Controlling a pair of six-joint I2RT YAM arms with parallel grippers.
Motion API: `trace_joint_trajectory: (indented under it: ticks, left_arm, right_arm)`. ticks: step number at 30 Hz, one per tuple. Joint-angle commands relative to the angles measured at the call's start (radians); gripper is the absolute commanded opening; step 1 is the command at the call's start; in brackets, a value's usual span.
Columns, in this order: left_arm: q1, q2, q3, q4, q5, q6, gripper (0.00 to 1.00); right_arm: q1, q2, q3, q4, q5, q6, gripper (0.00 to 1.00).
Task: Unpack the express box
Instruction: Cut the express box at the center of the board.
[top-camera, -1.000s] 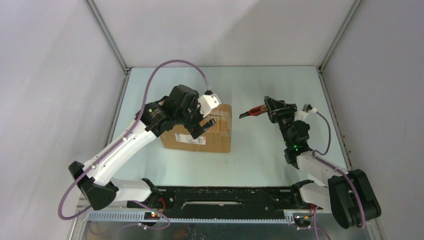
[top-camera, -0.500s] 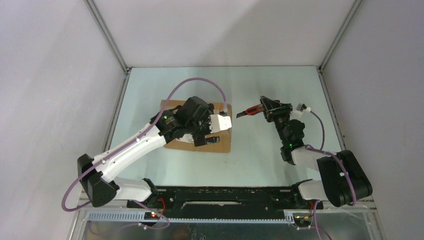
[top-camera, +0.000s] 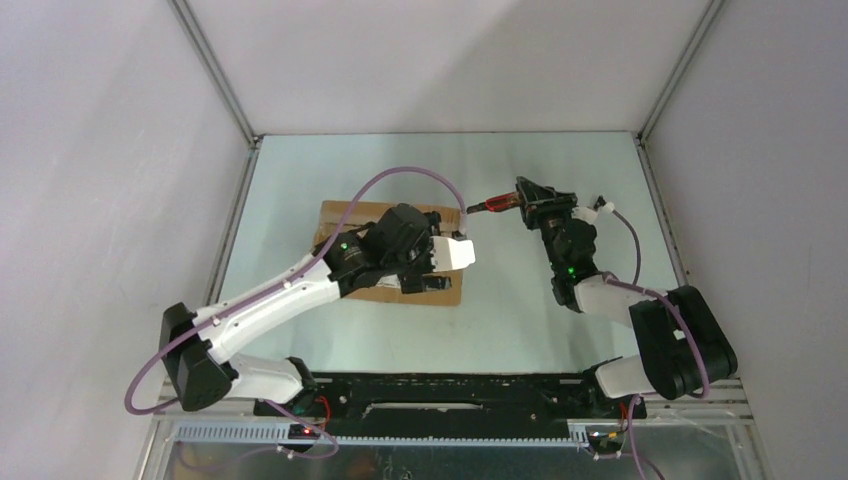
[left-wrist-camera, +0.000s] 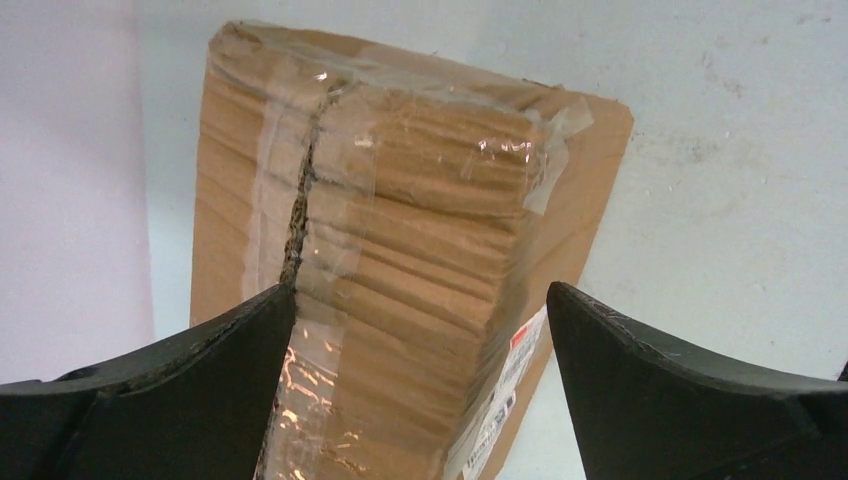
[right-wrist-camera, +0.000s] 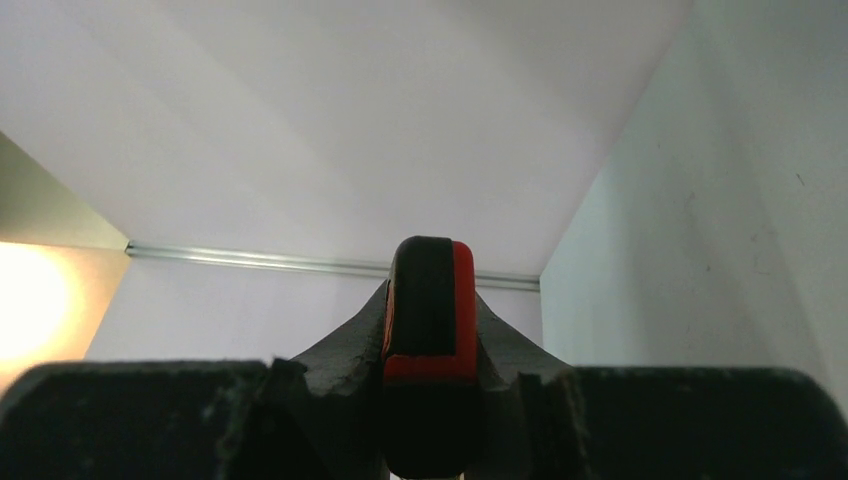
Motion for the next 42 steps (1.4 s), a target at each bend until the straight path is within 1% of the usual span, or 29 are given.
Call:
trace_joint_trajectory:
  ticks: [1,3,8,13,16,19,25,29,31,35,42]
  left_arm:
    - [-0.021,0.013,-0.022,0.115,0.016,-0.050,1.00]
    - [-0.023,0.012,-0.018,0.160,-0.001,-0.075,1.00]
    - [-0.022,0.025,-0.002,0.169,-0.007,-0.085,1.00]
    - [-0.022,0.028,-0.004,0.164,0.002,-0.087,1.00]
    - [-0.022,0.030,-0.005,0.171,0.009,-0.088,1.00]
    - [-0.022,0.042,0.000,0.167,0.025,-0.086,1.00]
    - [-0.021,0.046,-0.008,0.175,0.042,-0.086,0.99]
    - [-0.021,0.044,-0.011,0.177,0.038,-0.077,0.99]
    - [-0.021,0.045,-0.012,0.183,0.038,-0.075,0.99]
    - [-0.021,0.050,-0.012,0.186,0.038,-0.074,0.98]
    - [-0.020,0.066,-0.023,0.202,0.031,-0.064,0.98]
  right_arm:
    - [0.035,-0.009,0.085,-0.136,0.118,-0.006,0.00]
    - [0.053,-0.024,0.087,-0.183,0.150,-0.016,0.00]
    - [0.077,-0.046,0.087,-0.245,0.210,-0.026,0.00]
    - [0.094,-0.022,0.088,-0.189,0.237,-0.033,0.00]
    - [0.113,-0.015,0.097,-0.196,0.245,-0.044,0.00]
    - [0.119,0.010,0.087,-0.138,0.215,-0.009,0.00]
    - [0.113,0.015,0.034,-0.056,0.224,0.072,0.00]
    - [0.121,-0.007,0.033,-0.067,0.232,0.057,0.00]
    - [0.124,0.004,0.037,-0.042,0.211,0.049,0.00]
    - [0.132,0.022,0.051,-0.081,0.195,0.046,0.00]
    - [0.150,0.076,0.051,-0.032,0.100,0.079,0.00]
